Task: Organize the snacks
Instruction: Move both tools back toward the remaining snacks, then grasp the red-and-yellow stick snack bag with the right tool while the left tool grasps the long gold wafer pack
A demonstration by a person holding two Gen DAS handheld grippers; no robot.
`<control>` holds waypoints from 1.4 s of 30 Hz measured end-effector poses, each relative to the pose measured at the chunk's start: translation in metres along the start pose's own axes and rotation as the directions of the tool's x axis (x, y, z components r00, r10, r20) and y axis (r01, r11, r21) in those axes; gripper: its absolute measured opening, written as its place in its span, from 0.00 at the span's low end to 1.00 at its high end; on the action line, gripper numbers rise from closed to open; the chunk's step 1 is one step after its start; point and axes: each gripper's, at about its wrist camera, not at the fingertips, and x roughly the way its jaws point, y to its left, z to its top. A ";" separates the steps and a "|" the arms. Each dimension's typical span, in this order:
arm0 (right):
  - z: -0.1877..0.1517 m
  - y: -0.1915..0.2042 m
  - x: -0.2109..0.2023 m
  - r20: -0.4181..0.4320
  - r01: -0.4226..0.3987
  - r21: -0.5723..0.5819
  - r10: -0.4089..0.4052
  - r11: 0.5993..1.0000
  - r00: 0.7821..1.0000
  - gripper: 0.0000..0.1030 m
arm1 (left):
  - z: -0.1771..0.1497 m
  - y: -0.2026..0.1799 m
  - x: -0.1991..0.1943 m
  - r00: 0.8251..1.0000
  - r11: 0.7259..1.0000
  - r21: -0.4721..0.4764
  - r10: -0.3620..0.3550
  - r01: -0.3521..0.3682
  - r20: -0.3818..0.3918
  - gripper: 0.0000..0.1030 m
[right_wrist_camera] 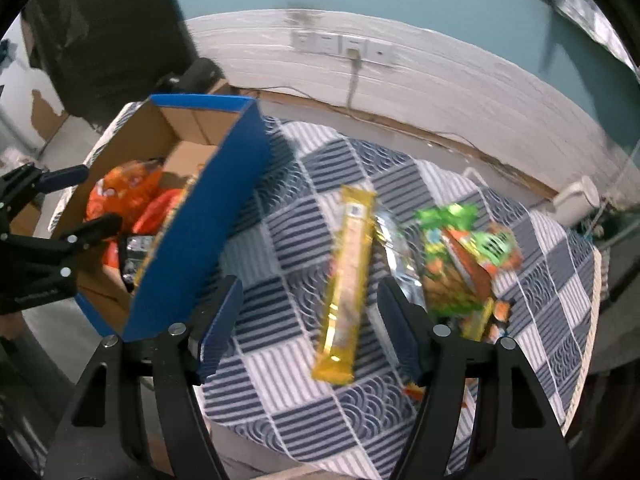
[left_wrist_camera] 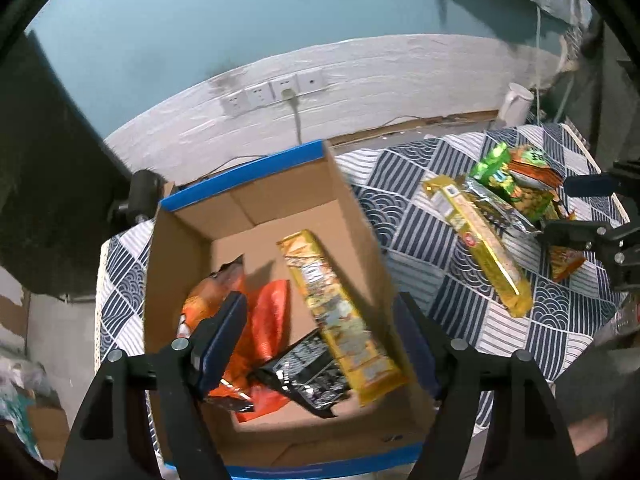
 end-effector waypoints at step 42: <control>-0.100 -0.150 0.072 -0.160 0.122 0.285 -0.079 0.951 0.984 0.68 | 0.006 -0.130 0.078 0.977 0.986 0.141 -0.057 0.087 -0.205 0.77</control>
